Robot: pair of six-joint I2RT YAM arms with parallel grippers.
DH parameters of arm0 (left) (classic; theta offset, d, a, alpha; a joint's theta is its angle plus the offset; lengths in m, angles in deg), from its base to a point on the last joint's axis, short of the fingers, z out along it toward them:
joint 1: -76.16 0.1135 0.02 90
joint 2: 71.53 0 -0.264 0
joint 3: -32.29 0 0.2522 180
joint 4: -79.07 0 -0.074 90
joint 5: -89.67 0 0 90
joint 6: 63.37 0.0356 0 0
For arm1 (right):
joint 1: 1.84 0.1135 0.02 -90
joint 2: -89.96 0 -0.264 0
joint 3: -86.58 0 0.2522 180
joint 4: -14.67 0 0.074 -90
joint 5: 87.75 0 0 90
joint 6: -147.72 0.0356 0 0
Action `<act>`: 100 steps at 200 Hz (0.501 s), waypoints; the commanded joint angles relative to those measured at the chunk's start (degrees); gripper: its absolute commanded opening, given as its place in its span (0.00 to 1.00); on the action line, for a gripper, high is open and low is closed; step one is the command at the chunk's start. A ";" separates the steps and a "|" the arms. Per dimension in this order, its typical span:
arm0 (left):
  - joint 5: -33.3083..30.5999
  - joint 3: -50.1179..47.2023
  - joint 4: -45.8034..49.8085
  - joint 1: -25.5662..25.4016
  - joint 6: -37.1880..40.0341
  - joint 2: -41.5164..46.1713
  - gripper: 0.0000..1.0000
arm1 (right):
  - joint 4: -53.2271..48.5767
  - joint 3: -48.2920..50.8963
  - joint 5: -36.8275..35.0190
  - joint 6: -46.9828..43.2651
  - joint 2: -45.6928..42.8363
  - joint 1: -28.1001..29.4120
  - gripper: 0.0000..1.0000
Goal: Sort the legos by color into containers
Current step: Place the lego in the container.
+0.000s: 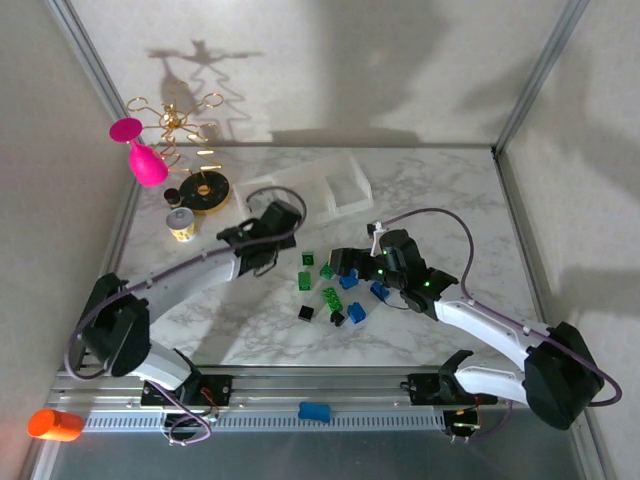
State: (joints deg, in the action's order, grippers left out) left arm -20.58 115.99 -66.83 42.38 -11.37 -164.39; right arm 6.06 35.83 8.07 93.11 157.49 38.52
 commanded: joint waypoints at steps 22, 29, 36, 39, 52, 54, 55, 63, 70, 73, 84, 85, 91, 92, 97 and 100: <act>-1.82 13.53 1.38 5.87 4.96 -15.72 0.34 | 2.63 -1.08 -2.00 0.64 -1.48 -0.28 0.99; -1.55 15.18 1.22 6.53 5.49 -17.63 0.34 | 2.50 -0.99 -2.31 0.58 -1.76 -0.28 0.99; -2.06 16.69 1.14 7.08 5.78 -19.31 0.33 | 2.29 -0.89 -2.50 0.47 -2.01 -0.28 0.99; -2.41 17.39 1.44 7.33 5.87 -20.02 0.34 | 2.13 -0.89 -2.53 0.43 -2.09 -0.28 0.99; -3.68 19.91 2.63 8.05 6.09 -22.57 0.34 | 1.14 -1.21 -2.90 0.05 -2.11 -0.29 0.99; -3.86 20.12 2.74 8.10 6.09 -22.92 0.34 | 1.11 -1.32 -3.03 -0.06 -2.06 -0.28 0.99; -3.89 20.18 2.76 8.20 6.05 -23.08 0.34 | 1.01 -1.32 -3.06 -0.11 -2.10 -0.33 0.99; -4.25 20.64 2.86 8.67 6.01 -24.00 0.34 | 0.68 -1.41 -3.26 -0.31 -2.09 -0.28 0.99; -4.19 20.67 2.87 9.10 5.84 -24.49 0.34 | 0.41 -1.50 -3.44 -0.31 -2.20 -0.28 0.99; -4.12 20.63 2.77 9.27 5.71 -24.73 0.34 | 0.33 -1.50 -3.49 -0.37 -2.27 -0.30 0.99; -3.67 20.42 2.32 9.82 5.39 -25.33 0.34 | 0.46 -1.21 -3.72 -0.41 -2.45 -0.29 0.99; -3.53 20.38 2.33 9.89 5.39 -25.39 0.34 | 0.47 -1.18 -3.72 -0.41 -2.47 -0.29 0.99; -3.09 20.39 2.04 10.04 5.39 -25.66 0.34 | 0.56 -1.08 -3.80 -0.42 -2.60 -0.29 0.99; -3.02 20.45 2.06 10.05 5.39 -25.73 0.34 | 0.56 -1.07 -3.80 -0.37 -2.59 -0.29 0.99; -2.96 20.49 2.03 10.06 5.52 -26.05 0.35 | 0.62 -1.06 -3.86 -0.33 -2.58 -0.28 0.99; -2.95 20.63 2.01 10.05 5.56 -26.25 0.35 | 0.58 -1.11 -3.88 -0.44 -2.53 -0.28 0.99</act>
State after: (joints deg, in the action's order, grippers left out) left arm -22.28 134.63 -66.09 51.89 -6.71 -189.18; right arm 7.04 35.80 5.78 93.27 156.33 38.52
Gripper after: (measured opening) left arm 0.344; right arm 0.988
